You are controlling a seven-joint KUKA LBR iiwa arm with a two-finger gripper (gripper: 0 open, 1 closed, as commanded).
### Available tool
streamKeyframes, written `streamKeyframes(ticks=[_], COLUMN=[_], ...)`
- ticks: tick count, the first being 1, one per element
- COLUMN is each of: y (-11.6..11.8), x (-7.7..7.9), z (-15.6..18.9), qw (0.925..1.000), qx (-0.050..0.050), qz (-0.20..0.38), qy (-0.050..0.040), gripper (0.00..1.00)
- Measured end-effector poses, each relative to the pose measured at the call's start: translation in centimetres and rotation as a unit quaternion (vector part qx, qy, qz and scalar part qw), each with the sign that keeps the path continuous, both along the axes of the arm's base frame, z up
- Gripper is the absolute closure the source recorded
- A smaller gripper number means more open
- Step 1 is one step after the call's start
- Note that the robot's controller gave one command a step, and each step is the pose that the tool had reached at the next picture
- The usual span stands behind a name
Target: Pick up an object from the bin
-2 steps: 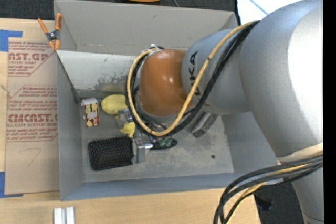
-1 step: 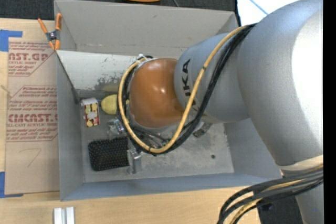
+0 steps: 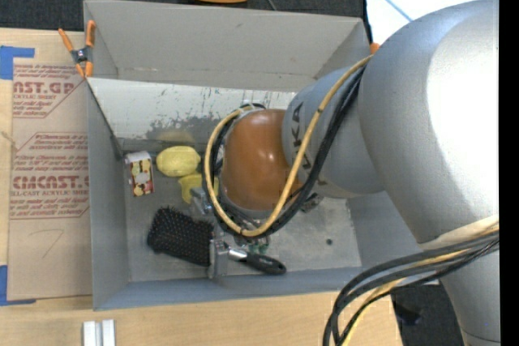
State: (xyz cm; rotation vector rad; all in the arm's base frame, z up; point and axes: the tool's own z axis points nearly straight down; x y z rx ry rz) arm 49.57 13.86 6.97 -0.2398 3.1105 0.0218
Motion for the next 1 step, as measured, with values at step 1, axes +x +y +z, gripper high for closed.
streamKeyframes(ticks=[1], y=[4.10], x=[0.98], z=[0.60], qw=[0.9962], qx=[0.001], qz=[0.086], qy=[-0.0091], gripper=[1.00])
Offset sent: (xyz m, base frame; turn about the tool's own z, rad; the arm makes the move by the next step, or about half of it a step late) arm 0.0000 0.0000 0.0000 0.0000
